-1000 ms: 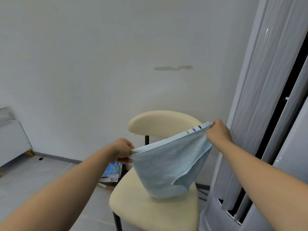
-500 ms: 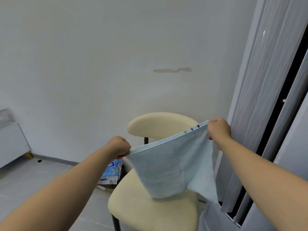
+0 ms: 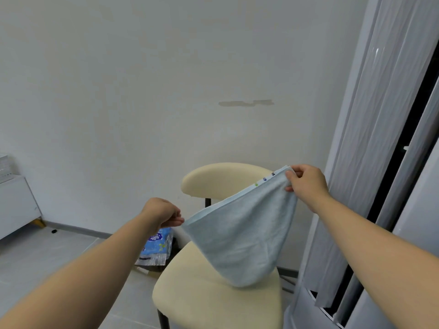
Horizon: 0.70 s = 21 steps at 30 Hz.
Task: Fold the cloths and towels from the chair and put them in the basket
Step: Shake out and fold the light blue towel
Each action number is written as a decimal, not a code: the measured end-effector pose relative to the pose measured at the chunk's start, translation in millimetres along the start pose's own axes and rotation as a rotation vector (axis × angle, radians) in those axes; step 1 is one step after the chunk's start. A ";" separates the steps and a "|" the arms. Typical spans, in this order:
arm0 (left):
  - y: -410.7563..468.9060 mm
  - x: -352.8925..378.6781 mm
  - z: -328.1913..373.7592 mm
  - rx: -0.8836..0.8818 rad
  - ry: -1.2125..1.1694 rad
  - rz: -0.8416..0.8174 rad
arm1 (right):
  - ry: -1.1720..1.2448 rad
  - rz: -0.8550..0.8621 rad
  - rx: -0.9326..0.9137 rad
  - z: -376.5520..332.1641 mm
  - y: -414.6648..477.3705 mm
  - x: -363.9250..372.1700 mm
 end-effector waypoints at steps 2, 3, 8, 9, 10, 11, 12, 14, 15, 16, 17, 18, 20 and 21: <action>2.8 -6.6 -5.0 -0.018 0.055 0.035 | -0.026 -0.021 -0.013 -4.0 -0.4 0.9; 3.2 -6.4 -5.5 -0.013 0.085 0.039 | -0.050 -0.040 -0.024 -7.2 -1.0 3.1; -10.9 41.5 36.5 0.224 0.250 -0.078 | -0.266 -0.141 -0.131 -36.6 -4.8 27.0; -18.1 60.9 53.0 0.317 0.266 -0.139 | -0.321 -0.167 -0.154 -43.9 -6.7 33.9; -26.0 81.0 69.8 0.411 0.277 -0.202 | -0.363 -0.191 -0.174 -50.3 -9.1 40.8; -35.1 100.5 86.3 0.495 0.287 -0.261 | -0.382 -0.211 -0.192 -56.2 -11.8 46.6; -42.9 117.7 100.5 0.562 0.295 -0.311 | -0.385 -0.227 -0.208 -60.5 -14.1 51.7; -55.7 144.5 123.2 0.636 0.272 -0.400 | -0.376 -0.252 -0.235 -66.4 -19.4 59.3; -60.3 153.7 131.3 0.642 0.250 -0.440 | -0.365 -0.265 -0.242 -68.1 -22.0 62.3; -63.0 161.0 137.5 0.643 0.241 -0.472 | -0.349 -0.281 -0.239 -68.0 -23.7 65.1; -65.4 166.2 142.6 0.646 0.249 -0.492 | -0.330 -0.297 -0.233 -67.6 -25.7 67.3; -66.1 169.6 146.1 0.652 0.270 -0.496 | -0.309 -0.312 -0.226 -67.0 -27.3 69.1; -64.3 170.6 148.5 0.655 0.313 -0.464 | -0.265 -0.329 -0.215 -65.2 -30.5 71.3; -62.8 168.9 148.6 0.652 0.327 -0.442 | -0.247 -0.332 -0.213 -64.1 -31.4 71.8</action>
Point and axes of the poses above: each hand's wrist, its own y-axis towards the middle knuckle, its own x-axis out of the palm, z = x × y, the point moved 10 cm from there along y, towards the middle knuckle, and after that the axes turned 13 degrees about -z, right-handed, at the moved point
